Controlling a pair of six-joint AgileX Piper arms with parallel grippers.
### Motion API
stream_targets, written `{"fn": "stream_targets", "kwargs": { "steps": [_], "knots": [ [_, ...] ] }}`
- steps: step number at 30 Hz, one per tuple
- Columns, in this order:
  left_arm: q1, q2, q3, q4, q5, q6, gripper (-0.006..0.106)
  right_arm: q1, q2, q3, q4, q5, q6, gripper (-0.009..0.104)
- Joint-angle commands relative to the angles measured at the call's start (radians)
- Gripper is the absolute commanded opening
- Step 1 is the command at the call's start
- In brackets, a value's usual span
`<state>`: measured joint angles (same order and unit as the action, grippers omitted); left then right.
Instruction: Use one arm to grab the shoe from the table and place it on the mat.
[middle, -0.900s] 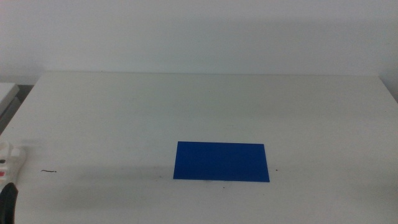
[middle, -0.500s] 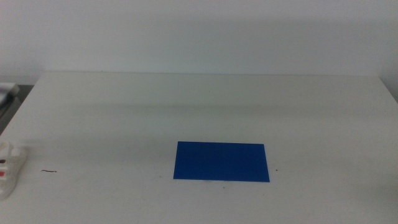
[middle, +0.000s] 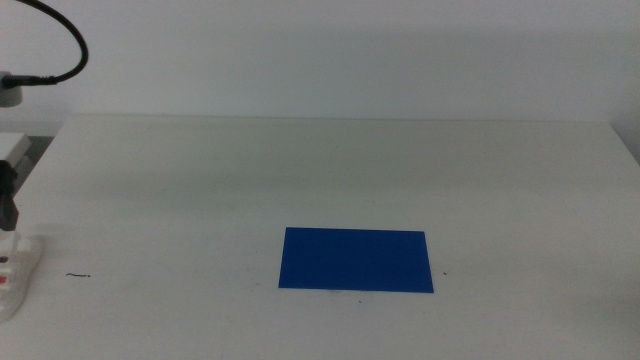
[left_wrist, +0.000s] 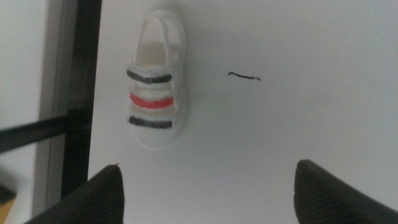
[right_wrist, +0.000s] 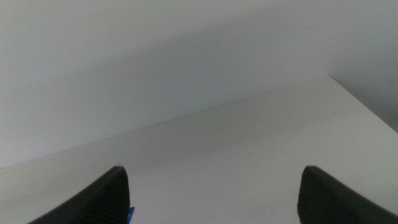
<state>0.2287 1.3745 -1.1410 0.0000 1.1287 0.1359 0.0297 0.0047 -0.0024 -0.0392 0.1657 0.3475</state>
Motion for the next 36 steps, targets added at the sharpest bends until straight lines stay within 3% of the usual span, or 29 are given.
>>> {"fn": "stream_targets", "kwargs": {
  "steps": [1,5,17,22,26,28,33,36],
  "knots": [
    [0.058,0.066,-0.028,-0.059,-0.02,0.089,0.094,0.002,-0.005,0.002,-0.01,-0.008,-0.003,0.079],
    [0.133,0.178,-0.033,-0.114,-0.097,0.189,0.094,0.002,-0.005,0.002,-0.01,-0.008,-0.003,0.079],
    [0.165,0.425,-0.033,-0.116,-0.278,0.242,0.094,0.002,-0.005,0.002,-0.01,-0.008,-0.003,0.079],
    [0.165,0.488,-0.033,-0.115,-0.293,0.265,0.089,0.002,-0.005,0.002,-0.01,-0.008,-0.003,0.079],
    [0.165,0.514,-0.033,-0.121,-0.305,0.265,0.077,0.002,-0.005,0.002,-0.01,-0.008,-0.003,0.079],
    [0.165,0.522,-0.033,-0.128,-0.295,0.265,0.067,0.002,-0.005,0.002,-0.01,-0.008,-0.003,0.079],
    [0.163,0.507,-0.04,-0.171,-0.223,0.253,0.028,0.002,-0.005,0.002,-0.01,-0.008,-0.003,0.079],
    [0.115,0.449,-0.071,-0.199,-0.142,0.236,0.018,0.002,-0.005,0.002,-0.01,-0.008,-0.003,0.079]
  ]
}}
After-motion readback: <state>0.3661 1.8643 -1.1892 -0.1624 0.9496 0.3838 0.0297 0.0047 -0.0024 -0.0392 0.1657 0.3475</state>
